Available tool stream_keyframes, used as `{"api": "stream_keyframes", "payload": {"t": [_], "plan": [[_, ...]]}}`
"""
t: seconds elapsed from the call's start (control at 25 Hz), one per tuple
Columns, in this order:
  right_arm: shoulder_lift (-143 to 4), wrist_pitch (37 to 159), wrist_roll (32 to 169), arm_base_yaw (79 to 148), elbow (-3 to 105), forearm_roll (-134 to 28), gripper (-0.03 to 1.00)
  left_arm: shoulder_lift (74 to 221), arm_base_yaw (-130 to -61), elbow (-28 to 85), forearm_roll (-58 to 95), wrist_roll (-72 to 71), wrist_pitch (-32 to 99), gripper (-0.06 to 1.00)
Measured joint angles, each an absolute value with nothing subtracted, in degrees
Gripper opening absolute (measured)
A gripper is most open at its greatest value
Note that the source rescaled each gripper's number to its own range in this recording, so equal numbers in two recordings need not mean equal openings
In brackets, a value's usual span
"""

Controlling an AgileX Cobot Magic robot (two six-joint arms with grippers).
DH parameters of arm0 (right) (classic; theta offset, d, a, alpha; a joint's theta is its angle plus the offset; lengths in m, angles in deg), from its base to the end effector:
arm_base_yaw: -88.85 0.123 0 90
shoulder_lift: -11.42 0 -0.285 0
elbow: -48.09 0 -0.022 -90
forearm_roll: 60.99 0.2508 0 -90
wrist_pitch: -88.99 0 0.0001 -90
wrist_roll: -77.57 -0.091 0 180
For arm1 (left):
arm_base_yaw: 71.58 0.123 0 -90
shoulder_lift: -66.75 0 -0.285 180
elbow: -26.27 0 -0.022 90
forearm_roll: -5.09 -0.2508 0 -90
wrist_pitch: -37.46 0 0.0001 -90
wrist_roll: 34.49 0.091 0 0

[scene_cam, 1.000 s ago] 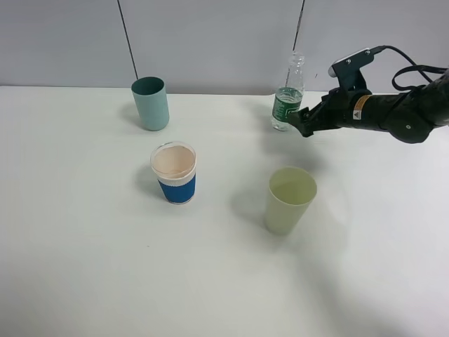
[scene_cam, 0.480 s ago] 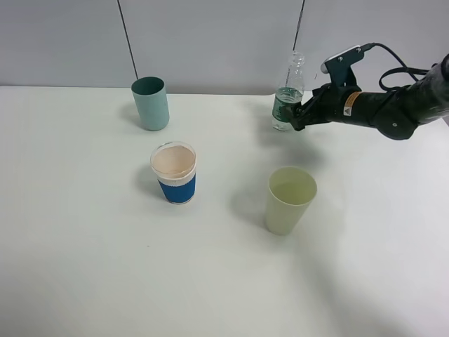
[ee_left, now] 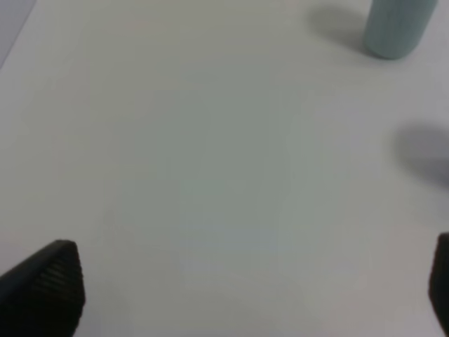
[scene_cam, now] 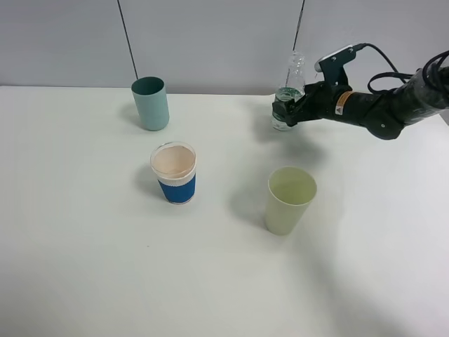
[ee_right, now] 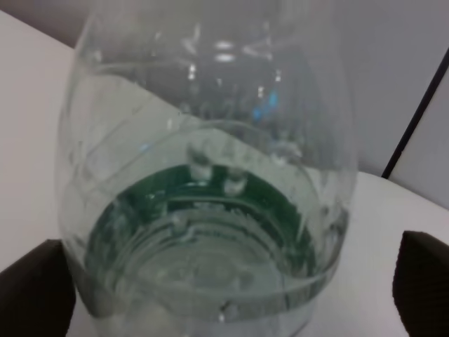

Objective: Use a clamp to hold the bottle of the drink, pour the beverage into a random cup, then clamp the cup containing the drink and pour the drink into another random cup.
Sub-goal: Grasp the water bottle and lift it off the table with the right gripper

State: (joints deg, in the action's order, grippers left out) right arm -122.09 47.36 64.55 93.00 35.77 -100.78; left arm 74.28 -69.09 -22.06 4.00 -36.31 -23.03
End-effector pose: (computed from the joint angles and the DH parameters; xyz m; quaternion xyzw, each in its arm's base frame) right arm 0.4280 0.0698 0.1043 -0.2812 0.7660 0.1081 0.5678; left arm -0.0059 0.0013 0.2788 -0.0323 0.8490 0.0126 0.5272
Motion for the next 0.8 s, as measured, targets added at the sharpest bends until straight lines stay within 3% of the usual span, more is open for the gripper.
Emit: {"api": "stream_keyframes", "payload": {"t": [0.44, 0.8], "plan": [[-123.4, 47.0, 61.2, 93.2, 37.4, -101.7, 0.79, 74.3, -69.1, -22.1, 4.0, -36.3, -23.0, 1.0], [-123.4, 47.0, 66.2, 93.6, 37.5, -101.7, 0.79, 74.3, -69.1, -22.1, 4.0, -36.3, -23.0, 1.0]]}}
